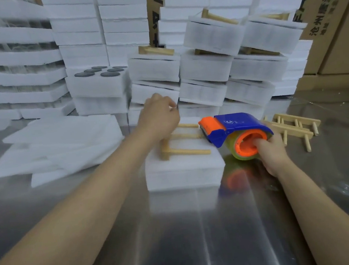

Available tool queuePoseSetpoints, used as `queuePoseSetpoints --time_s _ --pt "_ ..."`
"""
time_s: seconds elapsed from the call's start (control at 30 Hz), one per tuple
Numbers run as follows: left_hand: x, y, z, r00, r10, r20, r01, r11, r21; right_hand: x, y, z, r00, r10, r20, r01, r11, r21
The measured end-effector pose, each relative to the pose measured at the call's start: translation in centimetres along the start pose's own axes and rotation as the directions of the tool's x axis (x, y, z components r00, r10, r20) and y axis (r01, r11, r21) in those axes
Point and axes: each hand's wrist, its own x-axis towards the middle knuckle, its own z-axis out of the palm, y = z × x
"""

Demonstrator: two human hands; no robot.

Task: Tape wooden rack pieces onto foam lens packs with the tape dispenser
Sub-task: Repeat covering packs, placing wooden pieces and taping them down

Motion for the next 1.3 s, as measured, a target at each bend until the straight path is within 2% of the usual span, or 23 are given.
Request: queuePoseSetpoints --time_s 0.03,0.07,0.1,0.17,0.2,0.27,0.33,0.5,0.6,0.7,0.8,0.87,1.0,1.07,1.1,1.17,1.2,1.3 --pt "0.7 1.5 1.2 0.985 -0.057 0.160 0.053 0.998 0.031 -0.4 -0.2 0.1 0.999 0.038 -0.024 -0.037 0.998 0.055" --pt "0.9 2.3 2.7 0.958 -0.121 0.258 0.075 0.981 0.181 -0.6 -0.7 0.0 0.998 0.058 -0.022 -0.056 0.994 0.090" --pt "0.8 2.6 3.9 0.937 -0.164 0.307 0.064 0.949 0.310 -0.9 -0.4 0.3 0.999 0.000 -0.048 0.004 0.995 0.101" --pt "0.5 2.3 4.9 0.926 -0.203 0.319 0.031 0.881 0.472 -0.5 2.1 1.5 0.991 -0.012 -0.131 0.052 0.949 0.310" --pt "0.3 2.2 5.0 0.932 -0.166 0.323 -0.025 0.858 0.514 -0.7 4.0 2.2 0.983 0.042 -0.180 0.048 0.884 0.464" --pt "0.3 2.1 4.8 0.924 -0.132 0.359 -0.101 0.820 0.563 -2.7 8.0 3.0 0.938 0.196 -0.287 0.082 0.679 0.730" --pt "0.3 2.2 4.4 0.911 -0.151 0.383 -0.108 0.809 0.577 -4.9 12.5 3.6 0.874 0.296 -0.384 0.172 0.552 0.816" --pt "0.4 2.1 4.5 0.901 -0.206 0.381 -0.046 0.829 0.557 -6.3 17.6 3.0 0.815 0.356 -0.457 0.162 0.617 0.770" --pt "0.4 2.2 4.3 0.886 -0.211 0.413 -0.085 0.802 0.592 -6.9 20.3 3.0 0.767 0.407 -0.497 0.128 0.662 0.739" --pt "0.8 2.3 4.5 0.878 -0.247 0.409 -0.066 0.785 0.616 -7.0 20.7 3.2 0.770 0.367 -0.522 0.118 0.722 0.682" --pt "1.0 3.4 5.3 0.870 -0.323 0.372 0.026 0.784 0.620 -6.7 20.5 3.7 0.782 0.337 -0.523 0.160 0.703 0.693" --pt "0.9 4.6 6.3 0.888 -0.322 0.329 0.046 0.772 0.634 -6.7 20.4 3.7 0.776 0.343 -0.529 0.169 0.695 0.699" --pt "0.5 5.2 7.6 0.936 -0.249 0.247 0.040 0.775 0.631 -6.8 20.1 3.6 0.775 0.354 -0.524 0.163 0.689 0.706" --pt "0.5 4.7 7.6 0.965 -0.134 0.226 -0.020 0.820 0.572 -6.9 20.1 3.6 0.783 0.349 -0.515 0.158 0.689 0.707" --pt "0.5 4.7 7.6 0.969 -0.041 0.243 -0.095 0.849 0.520 -6.9 20.1 3.6 0.786 0.348 -0.510 0.157 0.686 0.711" --pt "0.4 5.0 7.9 0.929 0.143 0.342 -0.269 0.894 0.358 -7.0 20.0 3.5 0.790 0.354 -0.500 0.151 0.679 0.719" --pt "0.4 5.2 7.9 0.895 0.180 0.407 -0.314 0.905 0.289 -7.1 19.9 3.5 0.791 0.360 -0.495 0.145 0.676 0.722" --pt "0.6 5.7 7.9 0.854 0.107 0.508 -0.285 0.915 0.287 -7.5 19.7 3.5 0.801 0.358 -0.479 0.138 0.668 0.731"
